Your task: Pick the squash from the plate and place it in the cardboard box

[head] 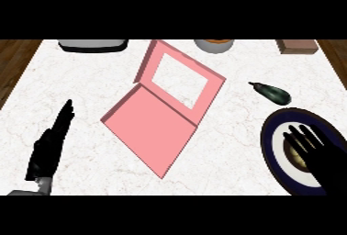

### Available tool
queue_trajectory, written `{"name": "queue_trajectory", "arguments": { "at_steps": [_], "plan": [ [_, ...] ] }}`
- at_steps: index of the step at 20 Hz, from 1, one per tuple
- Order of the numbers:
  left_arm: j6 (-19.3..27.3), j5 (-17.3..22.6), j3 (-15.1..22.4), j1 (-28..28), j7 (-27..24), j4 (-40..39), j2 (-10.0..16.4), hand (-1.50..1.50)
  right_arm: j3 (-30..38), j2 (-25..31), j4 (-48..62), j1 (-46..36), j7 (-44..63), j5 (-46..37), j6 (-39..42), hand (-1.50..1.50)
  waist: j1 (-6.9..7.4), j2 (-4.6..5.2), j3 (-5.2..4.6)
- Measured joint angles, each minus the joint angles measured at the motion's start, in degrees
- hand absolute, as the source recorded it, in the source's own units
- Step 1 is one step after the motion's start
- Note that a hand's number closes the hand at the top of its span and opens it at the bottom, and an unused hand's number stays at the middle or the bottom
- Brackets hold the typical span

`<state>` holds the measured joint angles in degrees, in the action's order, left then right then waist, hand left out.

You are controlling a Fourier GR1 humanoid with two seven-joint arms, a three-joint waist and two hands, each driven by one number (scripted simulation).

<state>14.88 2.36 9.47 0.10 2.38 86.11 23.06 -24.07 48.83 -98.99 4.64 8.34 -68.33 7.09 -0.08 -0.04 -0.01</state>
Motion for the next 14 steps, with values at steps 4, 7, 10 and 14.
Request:
{"name": "queue_trajectory", "arguments": {
  "at_steps": [4,7,10,14],
  "plan": [
    [-0.73,-1.68,-0.93,-0.45,1.15,0.24,-1.26,0.0,1.57,-2.53,1.34,-0.13,-1.91,-2.23,0.79,-1.5,0.01,0.0,0.0],
    [-1.56,-2.48,-1.68,-0.37,2.09,0.8,-2.16,0.0,2.94,-3.98,1.98,1.41,-3.23,-4.07,-0.63,-1.5,-0.03,0.0,0.01],
    [-3.2,-2.61,-3.4,-1.01,1.58,-0.09,-2.49,0.0,4.78,-5.34,2.98,0.77,-5.14,-5.04,-0.15,-1.5,0.01,0.01,0.0],
    [-3.2,-4.65,-3.57,-0.23,1.82,0.65,-4.4,0.0,6.28,-7.92,4.81,-0.07,-7.01,-7.28,0.14,-1.5,0.07,0.01,0.01]
  ]
}}
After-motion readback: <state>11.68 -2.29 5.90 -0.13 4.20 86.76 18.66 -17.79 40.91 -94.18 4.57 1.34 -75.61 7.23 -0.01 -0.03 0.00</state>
